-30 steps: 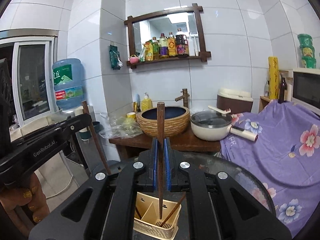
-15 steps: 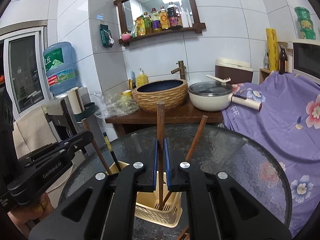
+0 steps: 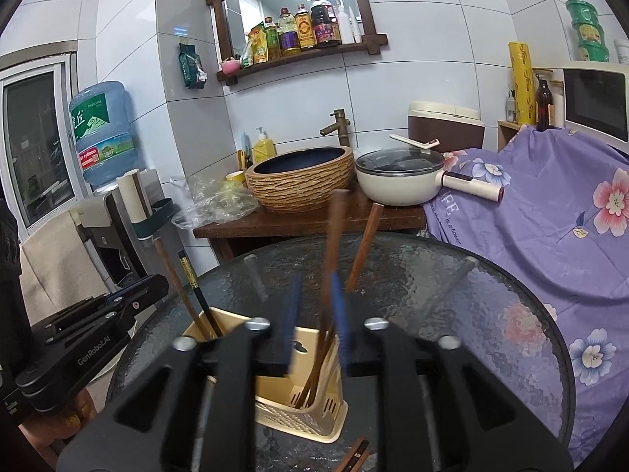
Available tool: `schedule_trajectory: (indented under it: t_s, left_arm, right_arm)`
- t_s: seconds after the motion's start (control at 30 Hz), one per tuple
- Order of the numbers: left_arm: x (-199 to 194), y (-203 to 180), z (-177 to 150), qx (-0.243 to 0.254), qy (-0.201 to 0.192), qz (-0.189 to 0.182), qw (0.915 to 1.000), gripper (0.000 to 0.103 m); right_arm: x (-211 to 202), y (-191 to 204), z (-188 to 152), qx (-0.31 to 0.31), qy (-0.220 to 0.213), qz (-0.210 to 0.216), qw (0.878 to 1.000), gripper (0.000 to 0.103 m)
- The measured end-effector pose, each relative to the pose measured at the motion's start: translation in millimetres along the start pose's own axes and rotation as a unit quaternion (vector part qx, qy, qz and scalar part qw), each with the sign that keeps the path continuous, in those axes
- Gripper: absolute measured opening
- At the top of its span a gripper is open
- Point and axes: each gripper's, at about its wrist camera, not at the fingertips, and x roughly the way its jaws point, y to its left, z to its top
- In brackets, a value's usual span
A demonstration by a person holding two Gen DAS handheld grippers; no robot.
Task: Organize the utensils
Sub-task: 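Lower both chopsticks into the cream holder and open both tools, then withdraw both tools from the holder toward the spoons and chopsticks on the table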
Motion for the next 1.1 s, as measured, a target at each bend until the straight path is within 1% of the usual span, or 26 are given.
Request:
schedule_trajectory:
  t_s: [0.03,0.07,0.13,0.2,0.23,0.27,0.33,0.37,0.4,0.47,0.5,0.53,0.6,0.7,0.77,0.83,0.9,1.03,1.1]
  left_arm:
    - [-1.5,-0.9,-1.3,0.003,-0.001,0.0,1.0,0.023]
    - [-4.1,-1.3,-3.2,0.007,-0.003,0.003,1.0,0.033]
    - [-10.0,-2.1,-8.9,0.015,-0.007,0.008,0.9998,0.041]
    - [-16.2,-1.4,-17.1,0.021,-0.005,0.009,0.9997,0.047]
    - [-20.5,-0.1,-23.4,0.023,-0.003,0.008,0.9997,0.052]
    - [-24.0,1.8,-29.3,0.022,-0.002,0.006,0.9997,0.054]
    - [-30.7,4.1,-43.5,0.022,0.005,0.002,0.9997,0.063]
    - [-32.9,5.7,-52.1,0.023,0.012,0.003,0.9997,0.066]
    - [-34.0,7.4,-61.5,0.023,0.021,0.003,0.9995,0.067]
    - [-34.6,10.5,-78.3,0.022,0.042,0.0,0.9989,0.069]
    - [-34.0,11.4,-84.9,0.022,0.051,-0.001,0.9984,0.069]
    - [-32.5,11.8,-96.4,0.026,0.07,-0.002,0.9972,0.069]
    - [-30.0,10.4,-115.8,0.04,0.094,0.001,0.9947,0.069]
    - [-28.9,5.1,-141.6,0.063,0.121,0.005,0.9907,0.069]
    - [-27.3,1.0,-155.1,0.07,0.139,-0.004,0.9878,0.069]
    - [-26.0,-2.9,-165.7,0.077,0.152,-0.013,0.9852,0.069]
    - [-25.4,-8.0,-174.8,0.086,0.161,-0.018,0.9831,0.069]
    - [-22.5,-15.6,-189.8,0.099,0.178,-0.024,0.9787,0.069]
    - [-24.1,-16.8,-194.3,0.104,0.18,-0.026,0.9778,0.069]
  right_arm:
    - [-2.7,-0.4,-1.6,0.0,-0.004,-0.001,1.0,0.048]
    - [-6.4,-0.6,-3.5,-0.001,-0.01,-0.004,1.0,0.05]
    - [-16.1,0.5,-8.4,-0.012,-0.019,-0.006,1.0,0.05]
    - [-23.3,0.4,-15.4,-0.017,-0.016,-0.002,1.0,0.05]
    - [-28.1,-0.7,-21.2,-0.018,-0.014,0.001,1.0,0.05]
    - [-31.6,-1.4,-26.9,-0.019,-0.009,0.004,1.0,0.05]
    - [-37.8,-4.1,-43.9,-0.023,0.005,0.009,1.0,0.05]
    - [-38.9,-5.4,-53.8,-0.026,0.016,0.009,1.0,0.053]
    - [-38.3,-6.6,-63.5,-0.03,0.03,0.01,0.999,0.056]
    - [-33.5,-9.3,-88.1,-0.038,0.07,0.008,0.997,0.056]
    - [-31.7,-11.8,-99.5,-0.041,0.086,0.001,0.995,0.056]
    - [-28.5,-14.2,-113.2,-0.046,0.106,-0.008,0.993,0.056]
    - [-22.0,-19.9,-137.6,-0.053,0.136,-0.023,0.989,0.056]
    - [-10.9,-31.4,-161.1,-0.042,0.173,-0.037,0.983,0.056]
    - [-4.0,-35.6,-172.2,-0.04,0.193,-0.043,0.979,0.056]
    - [1.3,-38.0,-181.4,-0.038,0.204,-0.049,0.977,0.056]
    - [5.3,-37.3,-183.2,-0.038,0.21,-0.051,0.976,0.056]
    - [12.6,-27.4,-187.9,-0.057,0.221,-0.057,0.972,0.056]
    - [15.3,-23.2,-189.5,-0.066,0.224,-0.058,0.971,0.056]
